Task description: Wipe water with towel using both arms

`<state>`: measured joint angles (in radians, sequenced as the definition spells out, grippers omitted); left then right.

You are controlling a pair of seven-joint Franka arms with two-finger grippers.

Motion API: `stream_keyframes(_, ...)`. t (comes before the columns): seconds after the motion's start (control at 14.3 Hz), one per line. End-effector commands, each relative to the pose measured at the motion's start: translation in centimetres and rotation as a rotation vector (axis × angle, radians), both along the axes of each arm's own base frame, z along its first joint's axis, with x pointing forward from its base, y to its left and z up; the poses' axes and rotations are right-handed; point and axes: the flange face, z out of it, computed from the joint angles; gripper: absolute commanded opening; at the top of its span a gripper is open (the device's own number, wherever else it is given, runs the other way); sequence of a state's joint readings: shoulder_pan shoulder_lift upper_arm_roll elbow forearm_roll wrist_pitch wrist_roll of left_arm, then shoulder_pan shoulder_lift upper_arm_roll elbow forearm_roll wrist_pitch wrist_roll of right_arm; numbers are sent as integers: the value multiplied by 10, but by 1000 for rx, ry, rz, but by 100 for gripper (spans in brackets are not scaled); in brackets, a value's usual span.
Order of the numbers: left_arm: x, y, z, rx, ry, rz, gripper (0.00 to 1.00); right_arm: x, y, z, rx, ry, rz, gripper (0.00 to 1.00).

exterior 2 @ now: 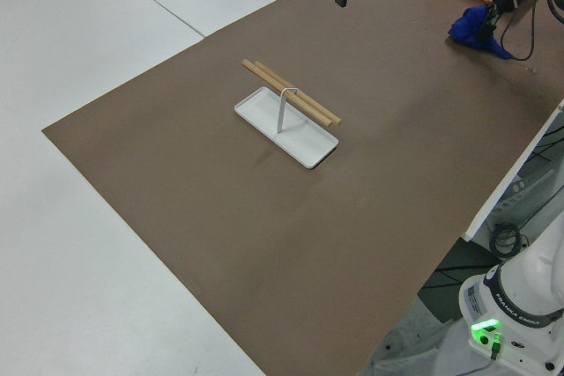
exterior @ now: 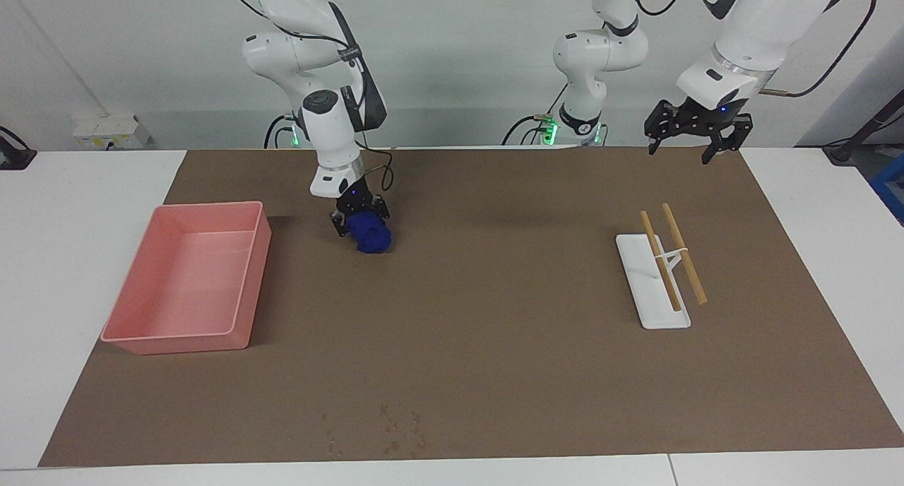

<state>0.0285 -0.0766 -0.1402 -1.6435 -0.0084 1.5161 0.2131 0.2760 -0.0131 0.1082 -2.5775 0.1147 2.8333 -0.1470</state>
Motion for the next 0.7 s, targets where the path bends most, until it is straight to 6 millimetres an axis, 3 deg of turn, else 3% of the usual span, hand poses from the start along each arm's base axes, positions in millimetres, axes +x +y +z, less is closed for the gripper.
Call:
stream_keyframes(0.0,-6,3,0,22,-12,-7,100,44,14,-6,2,6,15,0)
stream_keyframes(0.14,-5,3,0,21,-13,-7,100,37,11,-15,-2,20,9,0)
stream_keyframes(0.28,-5,3,0,21,-13,-7,100,15,6,-29,-10,46,-8,0)
stream_keyframes(0.56,-5,3,0,21,-13,-7,100,-50,-16,-66,-14,13,-28,0)
stream_keyframes(0.63,-5,3,0,21,-13,-7,100,-69,-7,-71,-7,21,-40,0)
